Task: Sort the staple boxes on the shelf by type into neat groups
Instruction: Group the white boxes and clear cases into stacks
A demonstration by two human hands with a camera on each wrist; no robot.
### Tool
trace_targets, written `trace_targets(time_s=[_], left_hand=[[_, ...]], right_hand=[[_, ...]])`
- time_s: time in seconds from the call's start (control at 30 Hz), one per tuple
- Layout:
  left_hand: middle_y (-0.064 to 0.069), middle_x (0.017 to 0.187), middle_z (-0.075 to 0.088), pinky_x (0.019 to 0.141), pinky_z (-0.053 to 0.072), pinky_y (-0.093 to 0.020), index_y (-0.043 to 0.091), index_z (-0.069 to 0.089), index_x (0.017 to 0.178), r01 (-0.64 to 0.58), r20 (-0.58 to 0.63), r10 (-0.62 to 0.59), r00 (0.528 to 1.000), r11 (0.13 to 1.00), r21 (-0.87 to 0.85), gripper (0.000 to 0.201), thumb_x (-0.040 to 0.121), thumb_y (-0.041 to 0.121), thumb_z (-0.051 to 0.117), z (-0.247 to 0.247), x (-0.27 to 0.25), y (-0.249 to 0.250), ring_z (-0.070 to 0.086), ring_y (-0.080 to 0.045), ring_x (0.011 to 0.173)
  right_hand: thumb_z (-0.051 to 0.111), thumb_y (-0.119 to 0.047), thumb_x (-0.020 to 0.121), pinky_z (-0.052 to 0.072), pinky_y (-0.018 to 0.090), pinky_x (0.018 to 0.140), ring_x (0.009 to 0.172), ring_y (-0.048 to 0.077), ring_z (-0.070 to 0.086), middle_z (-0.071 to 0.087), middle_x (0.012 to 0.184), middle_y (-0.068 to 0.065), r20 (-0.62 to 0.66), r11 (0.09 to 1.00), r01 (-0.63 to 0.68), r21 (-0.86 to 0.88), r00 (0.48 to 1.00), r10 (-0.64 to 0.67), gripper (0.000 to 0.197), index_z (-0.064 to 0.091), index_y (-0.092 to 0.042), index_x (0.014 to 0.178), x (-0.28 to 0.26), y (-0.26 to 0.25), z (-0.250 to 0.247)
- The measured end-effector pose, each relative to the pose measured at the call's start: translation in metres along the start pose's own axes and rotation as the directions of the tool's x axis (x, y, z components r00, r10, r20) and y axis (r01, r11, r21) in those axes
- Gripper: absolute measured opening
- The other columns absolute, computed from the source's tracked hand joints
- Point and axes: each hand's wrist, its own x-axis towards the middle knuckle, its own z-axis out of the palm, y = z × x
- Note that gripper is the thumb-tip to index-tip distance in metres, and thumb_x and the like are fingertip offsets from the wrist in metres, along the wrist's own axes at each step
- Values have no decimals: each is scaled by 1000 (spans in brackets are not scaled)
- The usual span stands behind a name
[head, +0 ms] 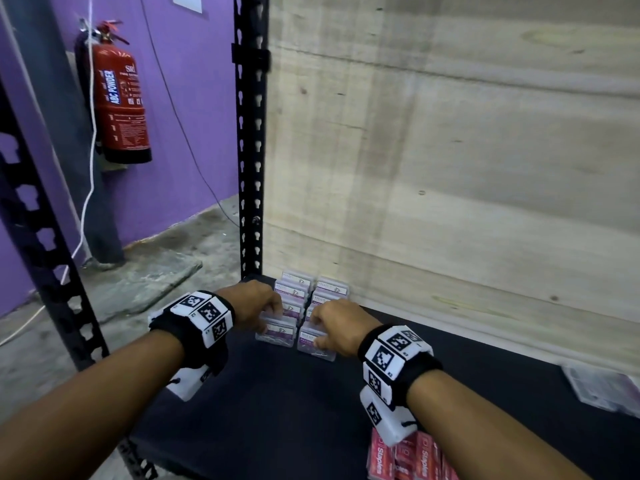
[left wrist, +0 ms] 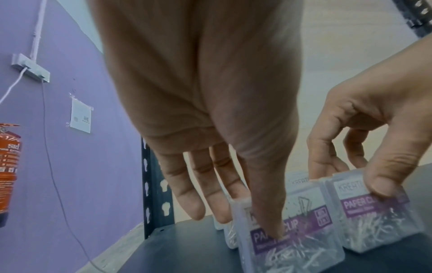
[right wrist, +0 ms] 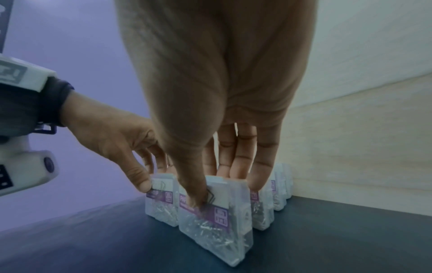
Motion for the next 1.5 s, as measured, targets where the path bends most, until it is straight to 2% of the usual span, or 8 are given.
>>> trace_targets(time_s=[0.27, 0.4, 0.53, 0.6, 0.77, 0.87, 1.2, 1.5], left_hand=[[2, 120, 55, 90, 46, -28, 27, 61, 123, -25, -40, 28, 999, 998, 65, 42, 84, 20, 74, 0, 1, 0, 54, -16, 107], [4, 119, 56, 88, 48, -26, 25, 62, 122, -54, -99, 58, 993, 998, 43, 40, 84, 23, 75, -11, -6, 7, 55, -12, 101], [8, 117, 57, 83, 48, -24, 28, 62, 121, -104, -116, 112, 987, 992, 70, 34, 88, 37, 68, -23, -13, 28, 54, -8, 97], [10, 116, 59, 82, 48, -24, 28, 62, 119, -138, -107, 149, 983, 985, 109, 33, 89, 41, 65, -26, -11, 45, 56, -8, 98], [11, 113, 59, 80, 46, -22, 30, 62, 117, -222, -30, 229, 973, 962, 158, 31, 89, 43, 62, -28, 6, 102, 52, -6, 90], [12, 109, 58, 84, 48, -26, 30, 61, 117, -290, 12, 292, 956, 943, 162, 32, 89, 46, 62, -26, 22, 151, 54, -8, 92], [11, 104, 56, 85, 49, -30, 26, 59, 123, -492, 124, 477, 870, 856, 161, 38, 91, 48, 60, -5, 71, 306, 55, -12, 95], [-2, 135, 49, 96, 46, -40, 22, 48, 136, -582, 166, 558, 813, 788, 199, 52, 93, 50, 56, 26, 116, 405, 51, -24, 119]], right_hand=[[68, -25, 91, 52, 39, 90, 103, 28, 62, 66, 110, 11, -50, 1000, -2, -21, 999, 1, 30, 67, -6, 113, 0, 3, 2], [65, -32, 93, 48, 35, 92, 112, 27, 58, 63, 119, 9, -107, 999, 14, 30, 994, -11, 41, 60, -12, 129, -11, 10, -6], [62, -38, 94, 46, 31, 84, 106, 23, 59, 66, 114, 6, -83, 998, 24, 60, 996, -19, 42, 60, -15, 128, -30, 25, -16], [62, -40, 93, 44, 29, 78, 100, 21, 60, 66, 111, 3, -55, 996, 3, 89, 998, 2, 39, 62, -17, 124, -50, 38, -23], [59, -43, 95, 45, 28, 84, 103, 17, 57, 63, 116, 1, -3, 983, -150, 101, 989, 151, 43, 57, -19, 131, -111, 90, -31], [58, -44, 96, 42, 26, 81, 94, 12, 53, 63, 117, -1, 12, 958, -260, 118, 965, 261, 43, 56, -20, 131, -158, 134, -31], [60, -47, 93, 43, 26, 81, 92, 12, 52, 63, 115, -3, 33, 817, -567, 105, 823, 567, 43, 57, -23, 128, -292, 252, -31], [63, -45, 92, 49, 30, 90, 103, 17, 60, 65, 114, -1, 51, 698, -703, 136, 709, 703, 41, 60, -20, 124, -343, 324, -24]])
